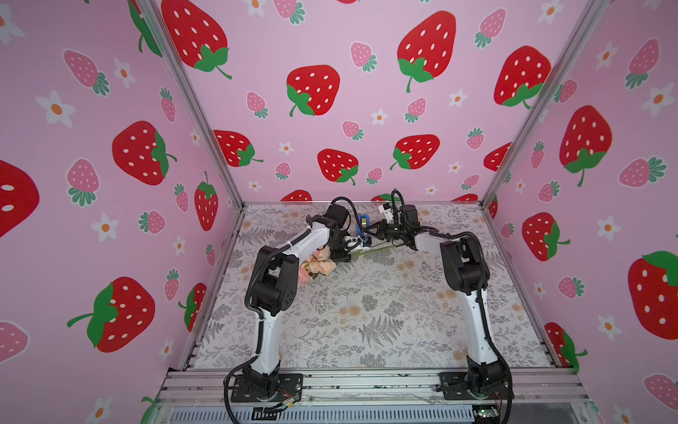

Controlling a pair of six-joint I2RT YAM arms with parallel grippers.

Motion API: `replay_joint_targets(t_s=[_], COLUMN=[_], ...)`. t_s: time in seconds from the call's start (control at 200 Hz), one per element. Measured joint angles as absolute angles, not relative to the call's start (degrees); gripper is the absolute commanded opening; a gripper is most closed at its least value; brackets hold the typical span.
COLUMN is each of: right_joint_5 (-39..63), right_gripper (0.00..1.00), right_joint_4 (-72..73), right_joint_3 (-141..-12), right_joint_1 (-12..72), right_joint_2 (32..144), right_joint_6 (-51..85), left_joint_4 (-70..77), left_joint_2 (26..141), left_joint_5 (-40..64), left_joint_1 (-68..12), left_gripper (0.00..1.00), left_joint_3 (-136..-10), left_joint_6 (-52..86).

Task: Wrap bouquets with tape
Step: Pull the tape from the tape cutter, then pick up the unwrapped bouquet from the center of the board.

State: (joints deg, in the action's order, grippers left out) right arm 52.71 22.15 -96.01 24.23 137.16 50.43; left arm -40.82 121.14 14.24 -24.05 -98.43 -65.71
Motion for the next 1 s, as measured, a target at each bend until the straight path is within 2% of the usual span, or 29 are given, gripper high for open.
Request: replay_joint_targets(t_s=[0.37, 0.69, 0.951, 1.001], right_joint_5=[53.4, 51.6, 50.9, 50.8], right_gripper=[0.0, 0.0, 0.0, 0.0], right_joint_4=[24.0, 22.5, 22.6, 22.7], right_joint_3=[-91.9, -91.0, -88.9, -88.6], right_joint_1=[24.3, 24.2, 24.2, 24.2], right_joint_2=[135.6, 134.0, 133.3, 133.3], right_joint_6=[50.6, 48.3, 47.8, 47.8], left_joint_4=[-40.7, -40.9, -39.7, -39.3], left_joint_2=[122.3, 126.5, 129.5, 129.9], left_joint_5=[14.5, 11.9, 7.2, 6.3], left_joint_1=[-24.2, -25.6, -26.9, -26.9], left_gripper=[0.54, 0.53, 0.47, 0.41], left_joint_3=[-100.0, -101.8, -104.2, -104.3], left_joint_6=[-66.3, -67.5, -68.4, -68.7])
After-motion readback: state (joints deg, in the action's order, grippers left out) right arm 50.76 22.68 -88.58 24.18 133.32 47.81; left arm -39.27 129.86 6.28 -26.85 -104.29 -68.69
